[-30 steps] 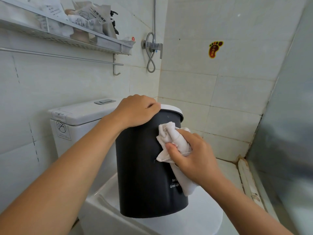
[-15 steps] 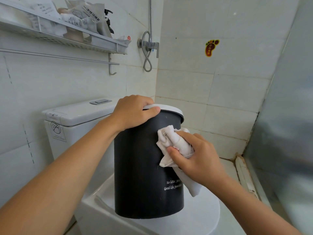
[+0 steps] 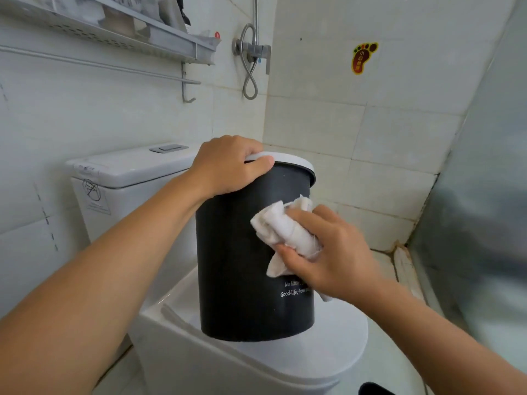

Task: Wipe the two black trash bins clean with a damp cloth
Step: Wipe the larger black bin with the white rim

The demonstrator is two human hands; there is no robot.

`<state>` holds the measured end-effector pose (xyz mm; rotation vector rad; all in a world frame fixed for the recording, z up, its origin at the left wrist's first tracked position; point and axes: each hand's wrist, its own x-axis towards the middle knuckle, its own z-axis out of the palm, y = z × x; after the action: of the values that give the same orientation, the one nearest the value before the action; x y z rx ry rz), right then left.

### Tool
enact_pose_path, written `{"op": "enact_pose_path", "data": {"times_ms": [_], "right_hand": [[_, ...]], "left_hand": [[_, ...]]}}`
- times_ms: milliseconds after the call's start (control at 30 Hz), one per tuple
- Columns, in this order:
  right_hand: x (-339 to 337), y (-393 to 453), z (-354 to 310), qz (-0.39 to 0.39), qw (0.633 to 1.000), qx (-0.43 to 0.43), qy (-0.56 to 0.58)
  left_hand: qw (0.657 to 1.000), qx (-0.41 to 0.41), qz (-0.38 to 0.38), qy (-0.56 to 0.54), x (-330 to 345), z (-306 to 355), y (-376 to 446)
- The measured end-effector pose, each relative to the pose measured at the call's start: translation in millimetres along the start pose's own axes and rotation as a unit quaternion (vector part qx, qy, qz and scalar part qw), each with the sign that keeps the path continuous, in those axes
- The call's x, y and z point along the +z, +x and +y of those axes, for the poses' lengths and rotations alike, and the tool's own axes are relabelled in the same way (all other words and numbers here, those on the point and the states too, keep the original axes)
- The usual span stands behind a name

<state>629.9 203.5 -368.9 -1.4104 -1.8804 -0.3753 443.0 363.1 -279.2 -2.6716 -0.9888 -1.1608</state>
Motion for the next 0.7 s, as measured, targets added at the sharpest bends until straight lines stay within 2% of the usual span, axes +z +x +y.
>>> {"op": "enact_pose_path", "data": {"times_ms": [67, 133, 333, 400, 500, 567, 700], "right_hand": [[0, -18, -2, -0.046, 0.997, -0.059, -0.035], [-2, -16, 1, -0.047, 0.994, -0.078, -0.061], [3, 30, 7, 0.077, 0.995, 0.061, 0.006], [3, 19, 0, 0.055, 0.998, 0.033, 0.003], [0, -15, -11, -0.03, 0.997, -0.066, -0.023], [-2, -15, -7, -0.041, 0.995, -0.083, -0.035], [-6, 39, 2, 0.064, 0.997, 0.029, 0.01]], "left_hand": [[1.0, -0.004, 0.002, -0.01, -1, -1, -2], [1.0, -0.005, -0.001, -0.018, -2, 2, -2], [0.999, -0.031, -0.02, -0.031, -2, 4, 2], [0.998, -0.04, -0.021, -0.038, -3, 2, 1], [0.998, -0.035, -0.017, -0.043, -2, -1, 0], [0.999, -0.015, -0.008, -0.031, 0, -1, -1], [1.0, 0.002, -0.015, -0.015, 0, 5, 0]]}}
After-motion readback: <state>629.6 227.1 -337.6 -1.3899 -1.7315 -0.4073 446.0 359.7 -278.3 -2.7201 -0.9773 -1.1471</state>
